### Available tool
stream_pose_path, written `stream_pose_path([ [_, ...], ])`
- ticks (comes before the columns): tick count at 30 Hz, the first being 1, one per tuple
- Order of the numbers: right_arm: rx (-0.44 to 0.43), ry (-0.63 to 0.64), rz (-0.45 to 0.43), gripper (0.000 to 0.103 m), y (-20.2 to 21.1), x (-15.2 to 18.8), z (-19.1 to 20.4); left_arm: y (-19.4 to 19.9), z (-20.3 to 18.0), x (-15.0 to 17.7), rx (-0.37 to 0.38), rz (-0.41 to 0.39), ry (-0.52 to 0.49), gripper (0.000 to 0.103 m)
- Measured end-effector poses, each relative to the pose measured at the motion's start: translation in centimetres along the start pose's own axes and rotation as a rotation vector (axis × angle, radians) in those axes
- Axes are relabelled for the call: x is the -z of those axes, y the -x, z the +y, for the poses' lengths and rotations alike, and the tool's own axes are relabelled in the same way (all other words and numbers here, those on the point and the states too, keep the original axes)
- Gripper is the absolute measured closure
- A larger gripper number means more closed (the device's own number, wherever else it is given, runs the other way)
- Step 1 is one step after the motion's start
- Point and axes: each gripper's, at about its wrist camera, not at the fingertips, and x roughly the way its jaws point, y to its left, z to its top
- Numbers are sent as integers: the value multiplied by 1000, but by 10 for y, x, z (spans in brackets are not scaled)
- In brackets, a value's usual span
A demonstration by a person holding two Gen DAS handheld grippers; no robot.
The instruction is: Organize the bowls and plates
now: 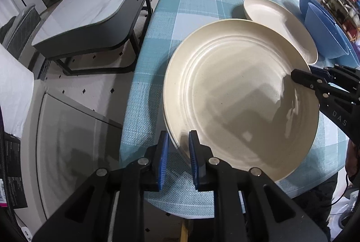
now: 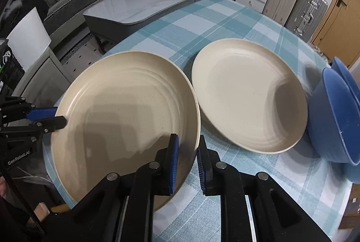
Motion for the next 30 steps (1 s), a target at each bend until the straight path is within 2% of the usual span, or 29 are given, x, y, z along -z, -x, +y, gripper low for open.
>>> stream_pose_path([
  [5,-4,7,27,86,-7,2,0,-1,1,1,19,0,13,87],
  [12,-99,-61,59,86,-12,1,-13,-2,5,0,43,4,29,87],
  [17,-136,-69,74,86,-15,-2,-18,-1,8,0,62,4,47,87],
  [23,-59,21,70,84,-14,-3,-4,-1,10,0,72,2,57,87],
  [30,100,204,78,81,-13,-5,22,-2,13,1,87,0,68,87],
])
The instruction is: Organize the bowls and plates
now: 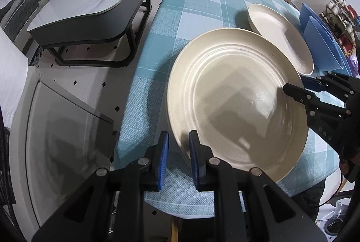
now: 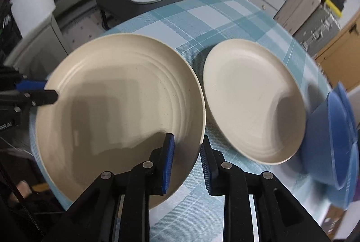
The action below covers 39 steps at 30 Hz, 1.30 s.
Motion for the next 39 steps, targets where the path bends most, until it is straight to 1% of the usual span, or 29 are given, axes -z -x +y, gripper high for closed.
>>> stream_pose_path([
  [3,35,43,2,80,0,-2,4,0,1,0,4,1,1,87],
  [7,-3,16,-1,79,-2,-3,-2,1,4,1,8,-1,7,86],
  [9,-45,-17,-2,79,-4,-4,-10,1,7,1,21,-2,18,86],
  [10,-51,-23,-1,79,-4,-4,-9,2,8,1,25,-3,21,86],
  [15,-15,-13,-19,79,0,-8,-4,3,9,2,27,-10,27,86],
  [16,-17,-23,-32,79,3,-8,-5,4,9,2,26,-16,32,86],
  [18,-24,-60,-87,78,14,-7,-12,7,11,2,28,-30,38,86],
  [21,-69,-118,-165,76,31,-5,-23,13,15,1,31,-51,61,86],
  [22,-86,-133,-187,74,36,-3,-26,16,16,1,38,-64,71,86],
  [23,-105,-156,-209,69,42,-1,-31,21,17,0,46,-86,86,85],
  [24,-112,-175,-229,67,48,1,-34,24,17,0,50,-101,94,85],
  [25,-126,-192,-254,63,54,4,-37,30,18,0,57,-123,103,83],
  [26,-152,-208,-274,54,59,6,-40,38,16,0,65,-158,107,75],
  [27,-172,-228,-289,51,64,9,-44,43,14,0,67,-178,105,69],
  [28,-183,-253,-308,46,69,12,-48,49,11,-1,69,-205,99,57],
  [29,-189,-271,-322,40,72,15,-51,57,7,-1,73,-239,91,57],
  [31,-189,-325,-349,31,81,23,-58,70,-3,-1,81,-291,73,56],
  [33,-171,-368,-382,25,90,34,-62,78,-12,-4,93,-317,70,55],
  [34,-160,-379,-394,20,94,38,-63,81,-17,-4,104,-331,67,53],
  [35,-135,-394,-411,15,99,43,-65,83,-23,-5,115,-343,61,46],
  [36,-100,-408,-427,13,105,48,-67,85,-30,-7,118,-355,56,41],
  [38,-78,-432,-454,10,112,58,-72,90,-46,-7,111,-405,31,19],
  [39,-71,-447,-467,9,116,64,-75,93,-52,-6,102,-431,23,16],
])
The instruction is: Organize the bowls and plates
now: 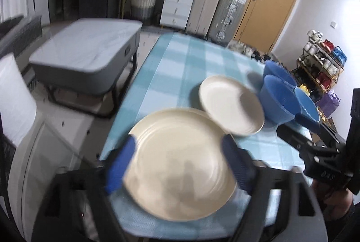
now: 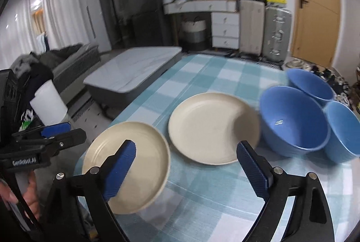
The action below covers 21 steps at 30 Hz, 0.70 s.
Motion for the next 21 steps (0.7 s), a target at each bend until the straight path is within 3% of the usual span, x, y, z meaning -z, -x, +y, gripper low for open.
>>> stream_pose_path([
  [5,48,-64,-83,3,33,7,-21,13,-35,-5,-54,-127,-43,3],
  [12,118,-96,-224,2,87,17,-45,25,-77,-6,-41,-234,-127,0],
  [17,182,-148,-280,2,120,26,-64,27,-109,-4,-20,-258,-224,0],
  [21,260,-178,-324,2,142,37,-77,27,-122,-2,7,-253,-240,0],
])
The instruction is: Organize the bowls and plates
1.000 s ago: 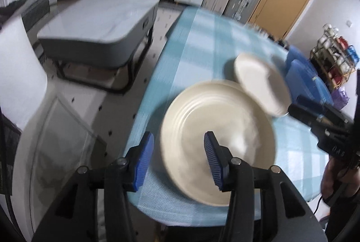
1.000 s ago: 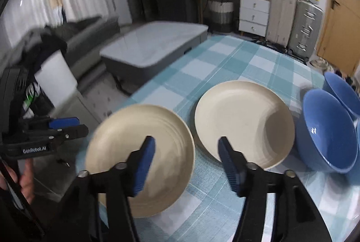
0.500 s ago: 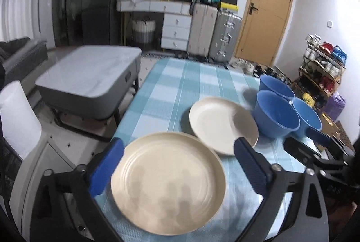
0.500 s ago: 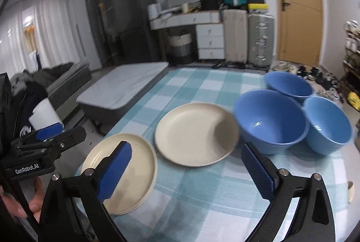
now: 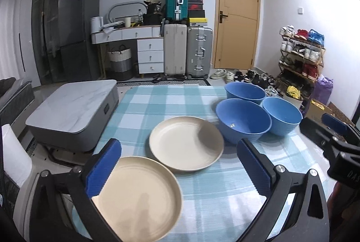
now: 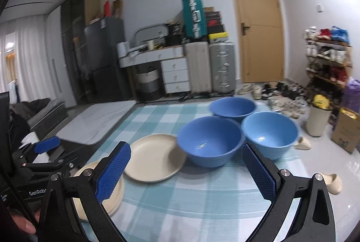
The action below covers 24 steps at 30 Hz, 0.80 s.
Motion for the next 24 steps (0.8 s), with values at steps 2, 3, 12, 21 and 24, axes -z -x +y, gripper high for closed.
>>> stream_pose_path([
  [2,30,-11,-8,2,7,2,-8,-1,-6,1,7,7,-3,0],
  [3,38,-16,-8,2,9,4,-12,-2,-9,3,11,10,-3,0],
  [12,58,-29,28,2,7,16,-25,-8,-21,11,35,39,1,0],
  [21,10,-11,56,2,-16,11,-14,-21,-10,7,25,65,6,0],
  [24,-2,1,63,2,-30,4,-7,-25,1,0,-6,62,3,0],
])
